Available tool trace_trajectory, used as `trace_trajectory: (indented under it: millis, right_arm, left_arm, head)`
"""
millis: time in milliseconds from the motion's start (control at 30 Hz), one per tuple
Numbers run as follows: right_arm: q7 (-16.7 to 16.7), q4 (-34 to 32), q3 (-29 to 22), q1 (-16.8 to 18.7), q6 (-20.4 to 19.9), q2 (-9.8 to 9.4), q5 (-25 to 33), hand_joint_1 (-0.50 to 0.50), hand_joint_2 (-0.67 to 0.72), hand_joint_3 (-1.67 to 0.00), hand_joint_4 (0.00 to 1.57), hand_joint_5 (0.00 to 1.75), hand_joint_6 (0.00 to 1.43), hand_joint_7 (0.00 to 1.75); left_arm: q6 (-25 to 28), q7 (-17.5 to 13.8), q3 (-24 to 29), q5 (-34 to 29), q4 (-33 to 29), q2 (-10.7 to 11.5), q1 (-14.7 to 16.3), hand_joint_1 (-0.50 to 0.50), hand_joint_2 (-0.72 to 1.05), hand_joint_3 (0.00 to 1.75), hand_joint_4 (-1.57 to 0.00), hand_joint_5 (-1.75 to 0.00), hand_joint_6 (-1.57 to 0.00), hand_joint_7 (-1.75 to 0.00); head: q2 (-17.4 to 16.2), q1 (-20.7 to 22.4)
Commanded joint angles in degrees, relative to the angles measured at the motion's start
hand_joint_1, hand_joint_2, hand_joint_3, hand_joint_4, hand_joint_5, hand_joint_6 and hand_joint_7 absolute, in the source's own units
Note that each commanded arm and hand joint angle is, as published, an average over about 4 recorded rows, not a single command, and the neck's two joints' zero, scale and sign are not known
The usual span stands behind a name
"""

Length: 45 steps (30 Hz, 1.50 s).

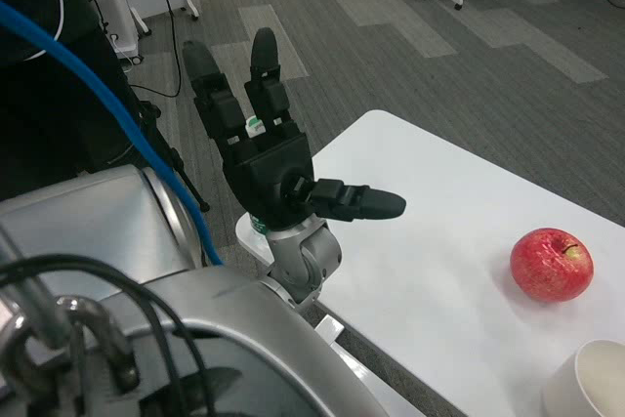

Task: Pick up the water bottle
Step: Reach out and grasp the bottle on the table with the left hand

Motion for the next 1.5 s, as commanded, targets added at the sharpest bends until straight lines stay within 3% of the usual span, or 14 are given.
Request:
trace_trajectory:
  millis: [33,367,533,1033,1267,1400,1500]
  right_arm:
    - [-0.27,-0.27,-0.06,-0.72,-1.25,-0.22,0.36,-0.42,0.53,0.00,0.00,0.00,0.00,0.00]
    - [-0.27,-0.27,-0.15,-0.54,-1.33,-0.30,0.42,-0.42,0.49,0.00,0.00,0.00,0.00,0.00]
    - [-0.22,-0.09,-0.15,-0.59,-1.33,-0.39,0.40,-0.42,0.53,0.00,0.00,0.00,0.00,0.00]
    - [-0.22,0.22,-0.33,-0.63,-1.33,-0.39,0.45,-0.42,0.50,0.00,0.00,0.00,0.00,0.00]
    - [-0.22,0.24,-0.33,-0.63,-1.33,-0.39,0.56,-0.42,0.50,0.00,0.00,0.00,0.00,0.00]
    - [-0.22,0.35,-0.33,-0.63,-1.33,-0.41,0.67,-0.42,0.50,0.00,0.00,0.00,0.00,0.00]
    - [-0.22,0.53,-0.26,-0.63,-1.33,-0.55,0.80,-0.42,0.53,0.00,0.00,0.00,0.00,0.00]
  left_arm:
    - [-0.79,1.76,1.36,-0.85,-0.75,-0.34,1.22,-0.50,-0.21,0.09,0.00,-0.72,0.00,0.00]
    - [-0.79,2.29,3.25,-1.64,-2.62,-0.80,3.40,-0.50,-0.19,0.09,0.00,-0.72,0.00,0.00]
    - [-0.66,2.07,2.68,-0.24,-2.73,-0.74,3.11,-0.50,-0.13,0.09,0.00,-0.72,0.00,0.00]
    - [-0.22,1.41,1.84,2.93,-2.73,-0.52,1.84,-0.50,-0.06,0.09,0.00,-0.72,0.00,0.00]
    - [-0.40,-1.21,2.17,3.96,-2.64,-0.39,1.11,-0.50,-0.28,0.09,0.00,-0.72,0.00,0.00]
    - [-0.64,-1.56,3.03,3.91,-2.69,-0.39,1.05,-0.50,-0.21,0.09,0.00,-0.72,0.00,0.00]
    - [-0.66,-5.16,4.17,4.55,-3.92,-0.39,0.87,-0.50,-0.19,0.09,0.00,-0.72,0.00,0.00]
  head:
    - [0.11,0.07]
    - [-0.19,0.16]
    - [-0.09,0.00]
    - [0.33,-0.30]
    - [0.53,-0.33]
    - [0.63,-0.27]
    - [0.53,0.02]
